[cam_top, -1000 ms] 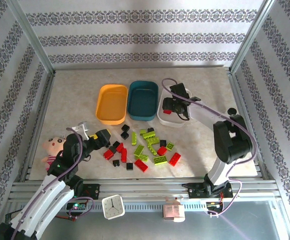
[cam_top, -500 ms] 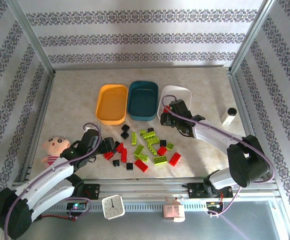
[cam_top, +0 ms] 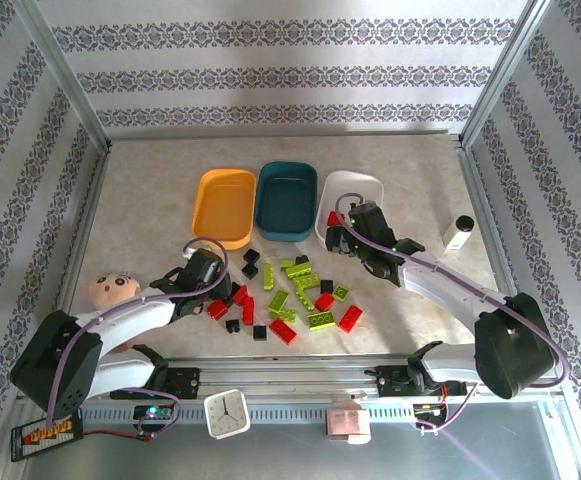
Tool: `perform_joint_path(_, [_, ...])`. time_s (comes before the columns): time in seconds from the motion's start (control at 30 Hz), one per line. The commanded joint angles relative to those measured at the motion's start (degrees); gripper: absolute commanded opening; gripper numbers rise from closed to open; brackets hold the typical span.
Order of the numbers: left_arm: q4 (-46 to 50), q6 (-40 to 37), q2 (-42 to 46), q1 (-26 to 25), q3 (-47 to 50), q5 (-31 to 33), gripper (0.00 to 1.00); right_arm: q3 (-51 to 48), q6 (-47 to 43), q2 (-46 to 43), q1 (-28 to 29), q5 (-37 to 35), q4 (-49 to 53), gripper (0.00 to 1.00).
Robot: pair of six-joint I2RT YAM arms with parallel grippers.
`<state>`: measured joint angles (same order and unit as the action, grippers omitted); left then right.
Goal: Sort the legos into containers by color
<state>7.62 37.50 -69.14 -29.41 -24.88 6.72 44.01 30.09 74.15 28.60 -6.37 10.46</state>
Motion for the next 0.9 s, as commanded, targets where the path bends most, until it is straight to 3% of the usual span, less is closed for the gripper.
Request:
perform_joint_path(0.0, [-2.5, 0.2, -0.9, 0.6, -0.4, 1.6, 0.5, -1.2, 0.9, -2.4, -0.7, -0.5, 0.2, 0.73])
perform_joint_path(0.3, [-2.2, 0.5, 0.1, 0.5, 1.8, 0.8, 0.26, -1.6, 1.6, -3.7, -2.0, -0.3, 0.3, 0.73])
perform_joint_path(0.43, [-0.5, 0.3, 2.6, 0.7, 0.7, 0.0, 0.2, -2.1, 2.0, -4.3, -2.3, -0.6, 0.1, 0.73])
perform_joint_path(0.63, [3.7, -3.0, 5.1, 1.6, -10.0, -0.3, 0.19, -3.1, 2.4, -5.8, -2.4, -0.4, 0.2, 0.73])
perform_joint_path(0.87, [1.3, -5.7, -8.0, 11.2, -25.1, -5.5, 0.13, -5.3, 2.7, -7.3, -2.4, -0.1, 1.1, 0.73])
